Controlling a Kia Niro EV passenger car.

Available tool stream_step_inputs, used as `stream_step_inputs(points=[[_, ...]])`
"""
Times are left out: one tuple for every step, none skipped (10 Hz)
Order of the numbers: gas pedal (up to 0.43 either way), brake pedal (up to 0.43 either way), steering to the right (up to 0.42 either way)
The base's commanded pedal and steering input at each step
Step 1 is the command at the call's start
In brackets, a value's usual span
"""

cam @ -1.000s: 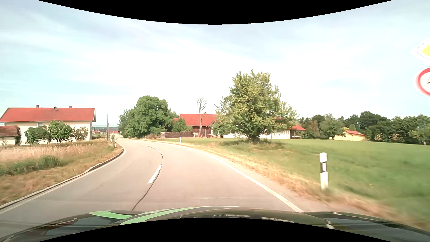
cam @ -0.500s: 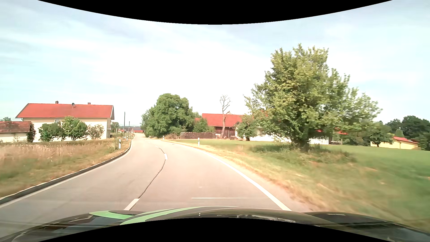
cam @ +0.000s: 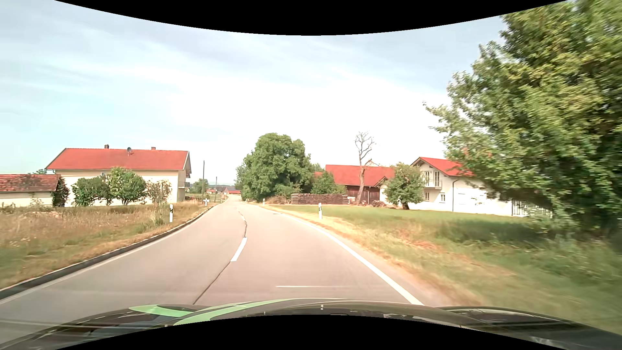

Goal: Follow the waypoints while adhering to traffic rules and regulations

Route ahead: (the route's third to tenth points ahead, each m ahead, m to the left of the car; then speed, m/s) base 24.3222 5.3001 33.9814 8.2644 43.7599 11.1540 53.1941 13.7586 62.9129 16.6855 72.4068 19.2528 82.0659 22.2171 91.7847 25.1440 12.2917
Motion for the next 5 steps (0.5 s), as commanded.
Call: stream_step_inputs(points=[[0.15, 0.0, -0.091], [0.15, 0.0, -0.089], [0.15, 0.0, -0.085], [0.15, 0.0, -0.079], [0.15, 0.0, -0.071]])
